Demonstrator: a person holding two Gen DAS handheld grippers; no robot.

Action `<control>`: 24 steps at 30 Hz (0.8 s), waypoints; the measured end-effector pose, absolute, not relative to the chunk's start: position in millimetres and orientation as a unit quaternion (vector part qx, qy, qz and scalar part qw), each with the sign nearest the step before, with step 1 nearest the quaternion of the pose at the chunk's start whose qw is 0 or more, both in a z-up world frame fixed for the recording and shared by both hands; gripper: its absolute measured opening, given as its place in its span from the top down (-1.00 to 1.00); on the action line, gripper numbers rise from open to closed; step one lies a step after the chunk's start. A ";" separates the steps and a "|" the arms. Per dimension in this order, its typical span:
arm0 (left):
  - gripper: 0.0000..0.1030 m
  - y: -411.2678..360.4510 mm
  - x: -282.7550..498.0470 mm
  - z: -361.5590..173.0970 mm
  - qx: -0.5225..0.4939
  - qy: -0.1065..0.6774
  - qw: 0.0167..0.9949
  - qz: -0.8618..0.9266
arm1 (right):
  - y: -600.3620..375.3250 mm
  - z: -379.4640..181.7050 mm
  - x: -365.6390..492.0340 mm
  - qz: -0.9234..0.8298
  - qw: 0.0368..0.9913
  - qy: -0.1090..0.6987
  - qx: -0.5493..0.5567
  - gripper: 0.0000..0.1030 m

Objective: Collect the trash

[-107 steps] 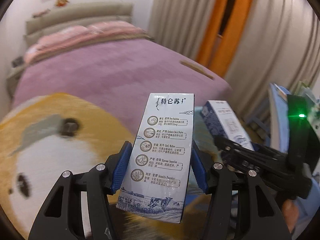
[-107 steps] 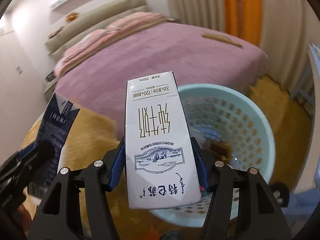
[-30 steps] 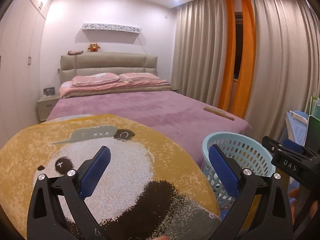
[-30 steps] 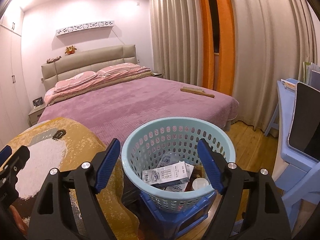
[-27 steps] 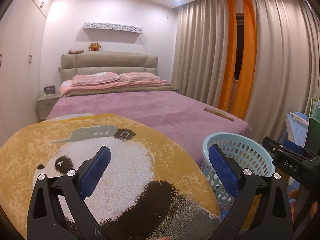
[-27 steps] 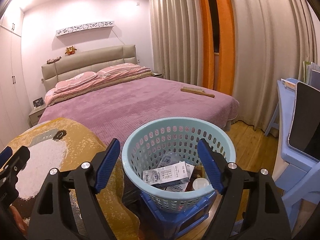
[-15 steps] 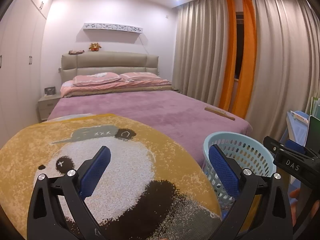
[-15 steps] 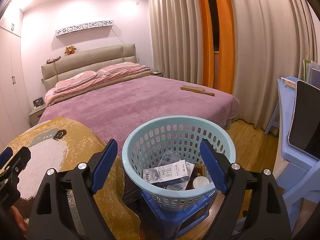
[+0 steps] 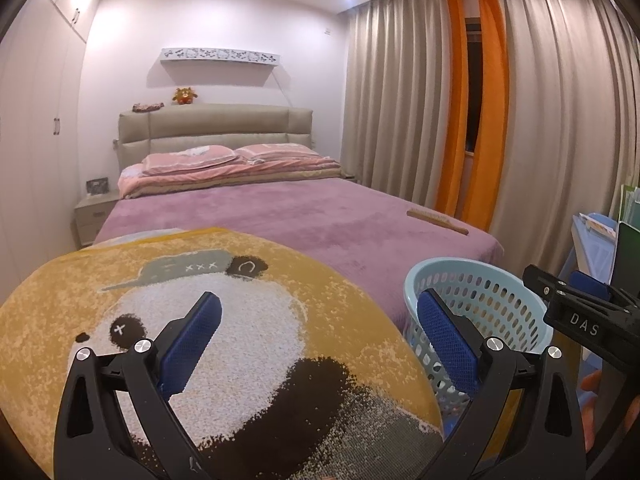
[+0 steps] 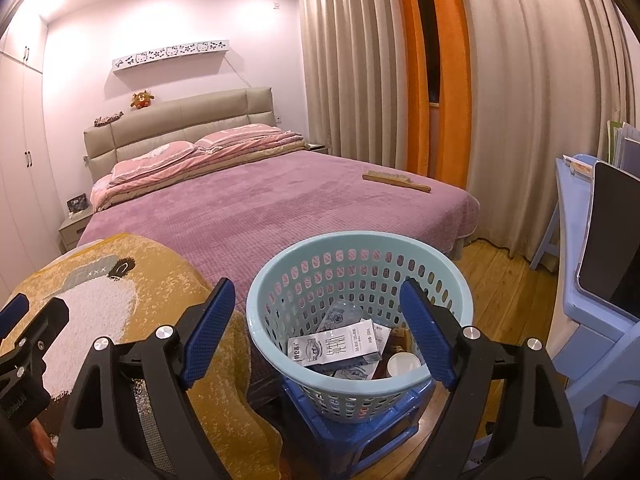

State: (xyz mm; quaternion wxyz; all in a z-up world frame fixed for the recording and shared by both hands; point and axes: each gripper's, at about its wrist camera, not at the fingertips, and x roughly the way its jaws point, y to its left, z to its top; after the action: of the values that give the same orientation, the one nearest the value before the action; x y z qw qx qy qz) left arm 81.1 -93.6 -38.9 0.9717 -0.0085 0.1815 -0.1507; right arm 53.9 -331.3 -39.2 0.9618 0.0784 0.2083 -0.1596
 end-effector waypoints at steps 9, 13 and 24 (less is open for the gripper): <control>-0.85 -94.6 81.1 -38.8 -0.008 0.182 0.972 -0.151 | -332.3 -39.6 53.8 -0.160 0.962 0.209 0.079 -0.56; -0.85 -95.0 81.5 -39.3 -0.009 0.184 0.971 -0.152 | -332.5 -39.8 53.8 -0.159 0.961 0.210 0.081 -0.56; -0.85 -95.2 82.7 -39.9 -0.009 0.185 0.971 -0.152 | -334.6 -40.8 55.4 -0.157 0.961 0.213 0.085 -0.56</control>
State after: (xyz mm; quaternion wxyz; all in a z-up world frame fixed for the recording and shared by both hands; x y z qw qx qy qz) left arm 82.7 -95.2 -39.9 0.9709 -0.0087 0.1851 -0.1519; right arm 55.4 -334.6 -40.8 0.9606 0.0850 0.2127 -0.1571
